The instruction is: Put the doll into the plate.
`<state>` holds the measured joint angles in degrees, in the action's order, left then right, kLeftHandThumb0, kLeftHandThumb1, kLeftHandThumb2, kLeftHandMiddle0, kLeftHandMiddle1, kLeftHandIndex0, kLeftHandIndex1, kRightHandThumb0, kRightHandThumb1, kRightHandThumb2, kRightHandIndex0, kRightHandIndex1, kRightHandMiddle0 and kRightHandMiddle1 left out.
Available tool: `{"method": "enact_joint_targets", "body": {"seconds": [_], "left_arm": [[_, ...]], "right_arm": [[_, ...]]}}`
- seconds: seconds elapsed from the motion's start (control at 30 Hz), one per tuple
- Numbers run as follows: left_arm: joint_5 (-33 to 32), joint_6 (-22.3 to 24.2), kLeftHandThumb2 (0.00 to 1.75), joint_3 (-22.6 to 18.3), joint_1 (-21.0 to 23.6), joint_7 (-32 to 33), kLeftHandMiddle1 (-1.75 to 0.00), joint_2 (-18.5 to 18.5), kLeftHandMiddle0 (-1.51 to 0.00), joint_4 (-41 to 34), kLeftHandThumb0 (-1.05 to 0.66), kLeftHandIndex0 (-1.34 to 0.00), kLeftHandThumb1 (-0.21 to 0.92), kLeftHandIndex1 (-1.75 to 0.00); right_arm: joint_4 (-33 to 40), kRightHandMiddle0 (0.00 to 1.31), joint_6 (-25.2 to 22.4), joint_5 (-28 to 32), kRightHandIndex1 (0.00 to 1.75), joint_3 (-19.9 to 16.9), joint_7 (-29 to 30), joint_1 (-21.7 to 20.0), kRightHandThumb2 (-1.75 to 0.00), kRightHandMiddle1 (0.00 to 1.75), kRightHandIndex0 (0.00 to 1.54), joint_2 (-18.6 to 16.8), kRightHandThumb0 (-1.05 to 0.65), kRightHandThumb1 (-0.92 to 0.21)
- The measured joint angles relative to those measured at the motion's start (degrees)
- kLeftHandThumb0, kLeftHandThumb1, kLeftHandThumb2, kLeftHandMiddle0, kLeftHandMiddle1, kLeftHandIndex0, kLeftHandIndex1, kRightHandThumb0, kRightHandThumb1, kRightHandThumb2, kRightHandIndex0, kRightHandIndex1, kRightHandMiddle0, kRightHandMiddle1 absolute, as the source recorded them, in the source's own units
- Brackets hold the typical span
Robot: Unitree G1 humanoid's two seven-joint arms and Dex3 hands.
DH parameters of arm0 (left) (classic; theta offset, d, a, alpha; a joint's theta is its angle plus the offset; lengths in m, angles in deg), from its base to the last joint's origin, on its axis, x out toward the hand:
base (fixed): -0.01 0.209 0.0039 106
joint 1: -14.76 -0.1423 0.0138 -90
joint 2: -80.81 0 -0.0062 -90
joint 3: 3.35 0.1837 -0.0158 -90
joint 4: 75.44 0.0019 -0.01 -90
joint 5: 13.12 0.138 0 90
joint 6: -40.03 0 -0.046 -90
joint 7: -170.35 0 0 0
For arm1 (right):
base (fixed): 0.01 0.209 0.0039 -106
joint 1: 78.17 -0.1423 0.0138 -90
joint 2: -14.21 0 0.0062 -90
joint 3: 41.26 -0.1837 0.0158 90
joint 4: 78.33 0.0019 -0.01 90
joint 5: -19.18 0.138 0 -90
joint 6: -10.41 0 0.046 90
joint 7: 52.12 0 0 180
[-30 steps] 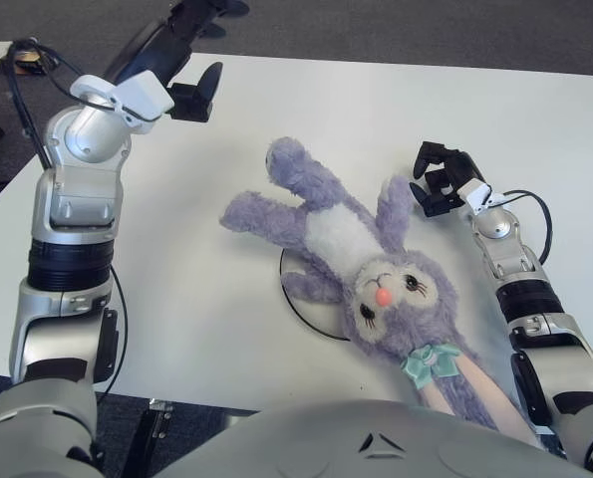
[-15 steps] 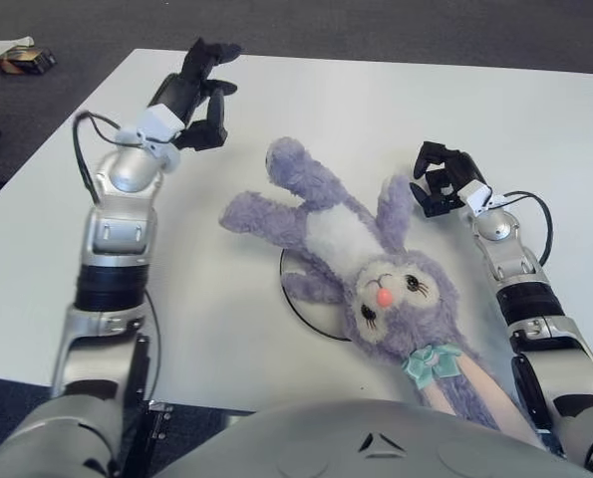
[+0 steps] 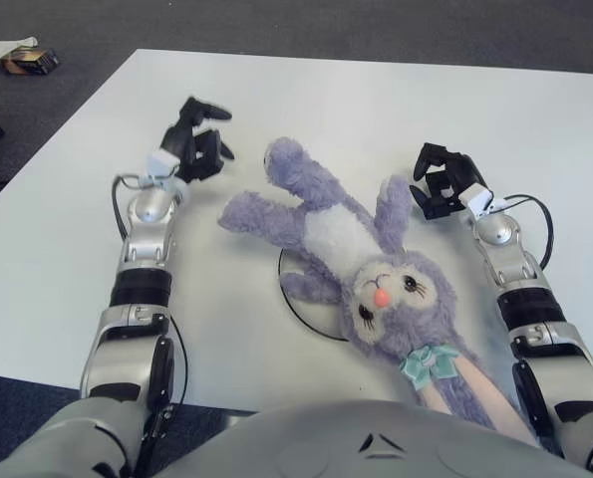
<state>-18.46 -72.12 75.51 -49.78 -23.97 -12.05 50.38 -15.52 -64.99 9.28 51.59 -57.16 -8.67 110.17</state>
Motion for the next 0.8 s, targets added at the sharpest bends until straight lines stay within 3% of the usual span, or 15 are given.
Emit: {"method": "enact_joint_targets", "body": {"seconds": [0.43, 0.8], "left_arm": [[-5.45, -2.22, 1.22, -1.33, 1.16, -3.44, -1.75, -3.11, -1.22, 5.44, -0.45, -0.55, 0.40, -1.75], [-5.48, -2.03, 1.21, -1.23, 0.06, -3.23, -1.75, -5.68, -1.27, 2.58, -0.45, -0.54, 0.40, -1.75]], "right_arm": [[-0.99, 0.60, 0.70, -0.08, 1.75, -0.77, 2.76, 0.79, -1.29, 1.75, 1.15, -0.36, -0.48, -0.34], [-2.06, 0.52, 1.24, 2.25, 1.75, -2.77, 3.81, 0.86, -1.17, 1.75, 1.05, -2.49, -0.44, -0.44]]}}
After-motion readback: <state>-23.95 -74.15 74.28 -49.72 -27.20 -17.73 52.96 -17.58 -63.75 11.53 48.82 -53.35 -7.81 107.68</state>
